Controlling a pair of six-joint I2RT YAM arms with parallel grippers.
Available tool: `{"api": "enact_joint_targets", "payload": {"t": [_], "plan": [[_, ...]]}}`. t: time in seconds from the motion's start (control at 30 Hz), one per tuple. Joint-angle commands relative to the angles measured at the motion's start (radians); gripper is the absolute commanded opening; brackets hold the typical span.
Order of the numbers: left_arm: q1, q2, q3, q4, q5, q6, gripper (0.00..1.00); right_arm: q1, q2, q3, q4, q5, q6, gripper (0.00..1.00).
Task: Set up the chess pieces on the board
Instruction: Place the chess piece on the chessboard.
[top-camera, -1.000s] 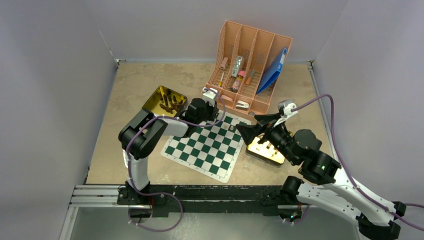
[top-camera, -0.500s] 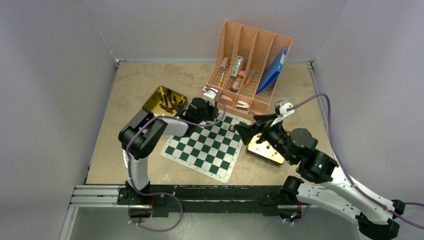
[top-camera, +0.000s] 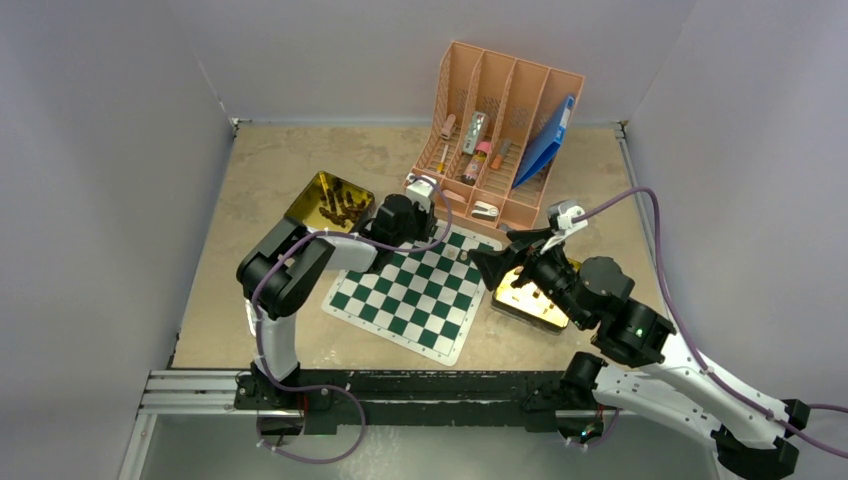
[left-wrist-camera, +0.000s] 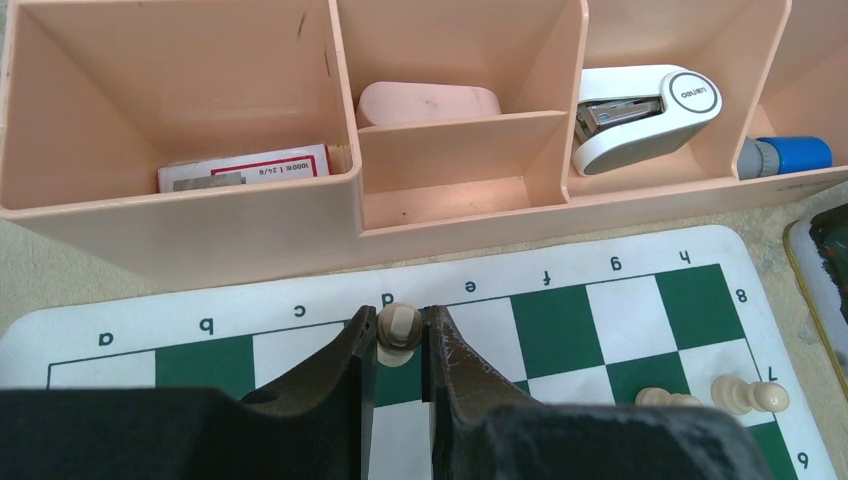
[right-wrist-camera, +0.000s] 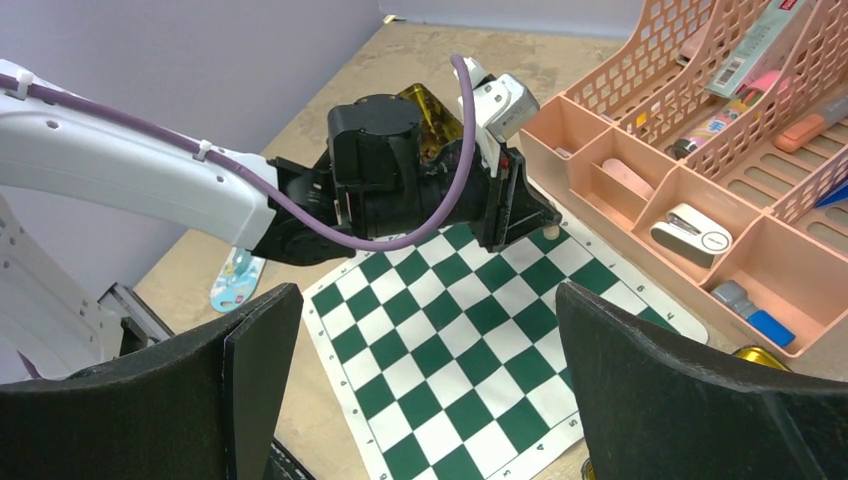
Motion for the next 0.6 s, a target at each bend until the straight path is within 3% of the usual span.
{"api": "enact_joint_targets", "payload": {"t": [0.0,0.57], "plan": [[-0.001,-0.039,0.026,-0.020,-0.015,-0.004,0.00,0.001,0.007,-0.009,0.055,0.021,-0.014,0.99],[-0.001,-0.041,0.044,-0.061,0.002,-0.011,0.03,0.001,0.020,-0.016,0.063,0.006,-0.016,0.99]]}}
